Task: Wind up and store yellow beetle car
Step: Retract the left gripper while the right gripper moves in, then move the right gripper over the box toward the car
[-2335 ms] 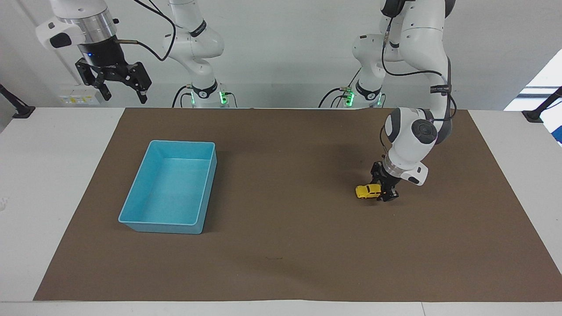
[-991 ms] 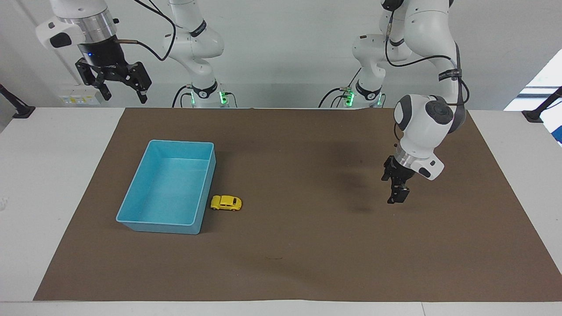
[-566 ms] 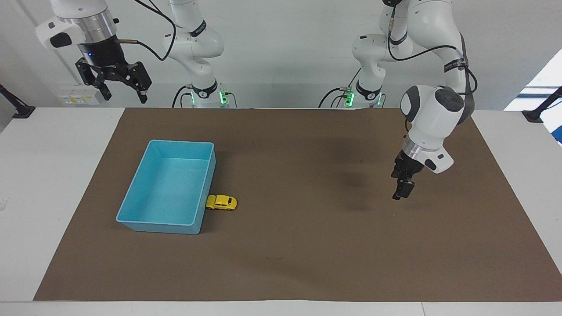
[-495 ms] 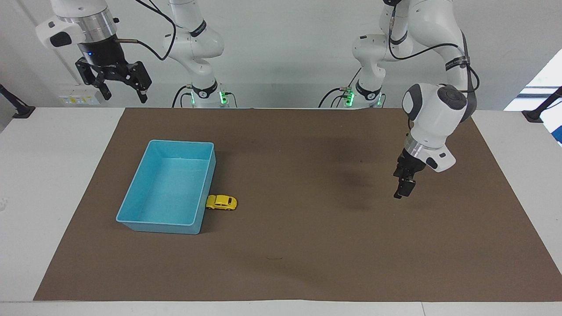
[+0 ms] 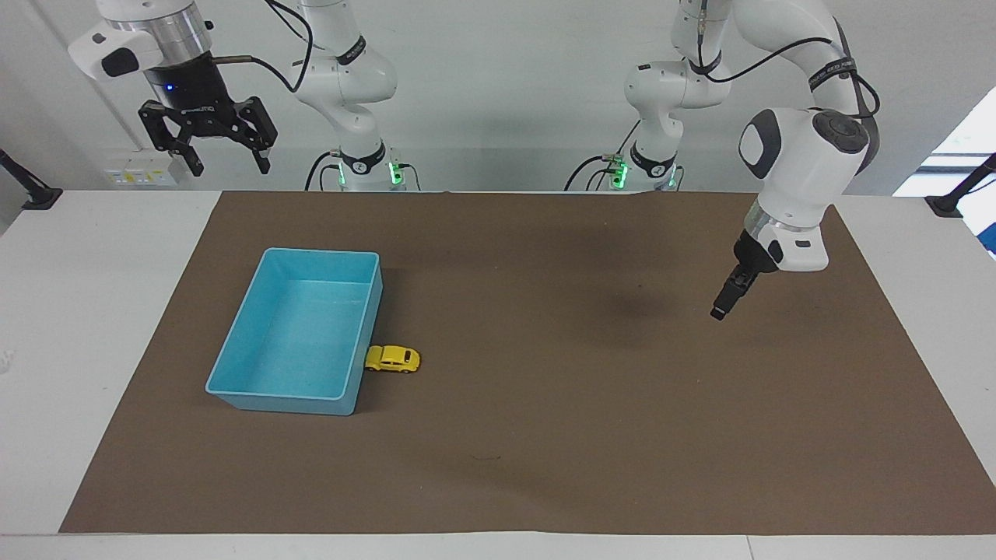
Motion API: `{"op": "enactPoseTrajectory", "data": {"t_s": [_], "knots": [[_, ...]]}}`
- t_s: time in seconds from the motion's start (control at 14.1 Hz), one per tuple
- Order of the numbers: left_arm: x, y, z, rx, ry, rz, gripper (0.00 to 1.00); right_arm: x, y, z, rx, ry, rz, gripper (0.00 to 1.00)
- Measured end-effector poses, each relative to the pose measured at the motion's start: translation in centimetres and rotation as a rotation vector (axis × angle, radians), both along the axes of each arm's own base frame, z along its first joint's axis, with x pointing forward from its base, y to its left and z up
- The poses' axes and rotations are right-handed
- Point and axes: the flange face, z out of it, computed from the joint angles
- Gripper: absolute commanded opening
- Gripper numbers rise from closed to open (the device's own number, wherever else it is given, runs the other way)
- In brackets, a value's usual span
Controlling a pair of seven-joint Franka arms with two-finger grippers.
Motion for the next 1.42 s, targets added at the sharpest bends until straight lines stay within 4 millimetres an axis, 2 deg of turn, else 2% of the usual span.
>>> {"op": "enactPoseTrajectory", "data": {"t_s": [0.14, 0.35, 0.5, 0.71, 0.99, 1.2, 1.42], "knots": [[-0.6, 0.2, 0.5, 0.019, 0.016, -0.153, 1.0, -0.1, 0.3, 0.0, -0.007, 0.004, 0.115, 1.0], [-1.7, 1.4, 1.9, 0.039, 0.032, -0.354, 1.0, -0.3, 2.3, -0.3, -0.007, 0.022, 0.29, 1.0], [-2.6, 1.7, 3.5, 0.049, 0.031, -0.458, 1.0, -0.4, 3.3, -0.9, -0.013, 0.033, 0.41, 1.0], [-3.6, 1.4, 6.3, 0.055, 0.043, -0.58, 1.0, -0.3, 3.7, -1.9, -0.018, 0.051, 0.562, 1.0], [-4.5, 1.4, 10.4, 0.054, 0.067, -0.694, 1.0, 0.1, 4.2, -3.2, -0.028, 0.055, 0.775, 1.0], [-6.0, 2.4, 13.4, 0.061, 0.055, -0.726, 1.0, 0.7, 4.9, -4.8, -0.032, 0.059, 0.902, 1.0], [-6.8, 3.0, 14.6, 0.066, 0.044, -0.729, 1.0, 1.5, 6.0, -6.7, -0.031, 0.073, 1.016, 1.0]]}}
